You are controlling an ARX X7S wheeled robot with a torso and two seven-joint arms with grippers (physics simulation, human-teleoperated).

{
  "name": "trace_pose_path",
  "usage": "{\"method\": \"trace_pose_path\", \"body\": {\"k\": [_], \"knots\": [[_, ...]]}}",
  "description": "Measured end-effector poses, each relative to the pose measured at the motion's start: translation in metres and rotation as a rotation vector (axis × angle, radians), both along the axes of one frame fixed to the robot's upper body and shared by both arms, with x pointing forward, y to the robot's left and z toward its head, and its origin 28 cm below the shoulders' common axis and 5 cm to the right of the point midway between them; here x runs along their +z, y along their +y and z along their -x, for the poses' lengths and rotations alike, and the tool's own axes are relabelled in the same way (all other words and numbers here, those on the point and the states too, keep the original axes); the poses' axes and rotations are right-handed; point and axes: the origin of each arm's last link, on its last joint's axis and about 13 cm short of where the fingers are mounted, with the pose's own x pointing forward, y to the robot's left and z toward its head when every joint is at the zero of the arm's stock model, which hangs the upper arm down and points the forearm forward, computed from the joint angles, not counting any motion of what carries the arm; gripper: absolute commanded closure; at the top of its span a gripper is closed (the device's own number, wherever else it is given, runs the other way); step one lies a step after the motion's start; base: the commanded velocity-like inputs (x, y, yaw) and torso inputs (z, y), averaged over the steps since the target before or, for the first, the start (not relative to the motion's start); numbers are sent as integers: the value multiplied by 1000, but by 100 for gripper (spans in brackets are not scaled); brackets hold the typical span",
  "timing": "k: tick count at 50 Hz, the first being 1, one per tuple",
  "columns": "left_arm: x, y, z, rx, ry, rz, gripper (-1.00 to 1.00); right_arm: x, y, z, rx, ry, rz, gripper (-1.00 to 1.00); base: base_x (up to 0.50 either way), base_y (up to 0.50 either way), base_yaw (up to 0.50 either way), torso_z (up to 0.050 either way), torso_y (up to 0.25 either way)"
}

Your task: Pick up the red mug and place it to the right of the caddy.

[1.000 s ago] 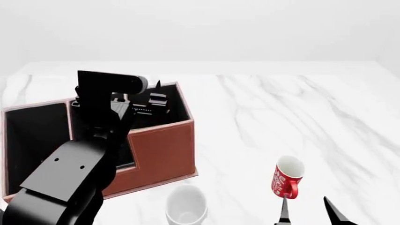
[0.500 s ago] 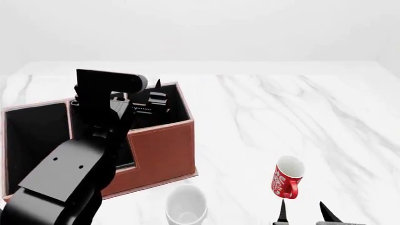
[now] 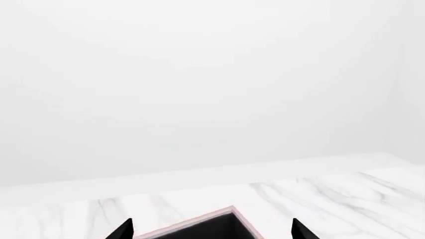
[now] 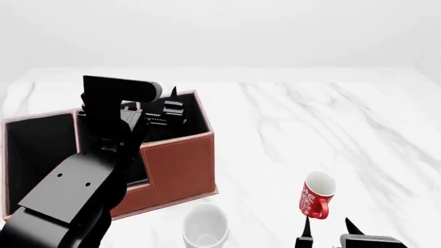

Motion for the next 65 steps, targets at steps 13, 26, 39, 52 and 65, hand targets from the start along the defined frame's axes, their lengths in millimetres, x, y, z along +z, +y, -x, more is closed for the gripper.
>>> {"method": "trace_pose_path", "body": {"k": [13,26,39,52,65], "knots": [[-1,0,0,1,2,-1,-100,-8,-1,-12,-4,20,1,-100,0,0,0,0,0],[-1,0,-1,1,3,-2,-100,-13,-4,-17,-18,35,3,-100,0,0,0,0,0],[-2,0,-1,0,7,-3,-100,-17,-6,-24,-26,38,6,-100,0,0,0,0,0],[-3,0,-1,-2,11,-6,-100,-22,-8,-29,-30,53,8,-100,0,0,0,0,0],[-4,1,-2,0,13,-5,-100,-24,-7,-31,-15,59,4,100,0,0,0,0,0]]}}
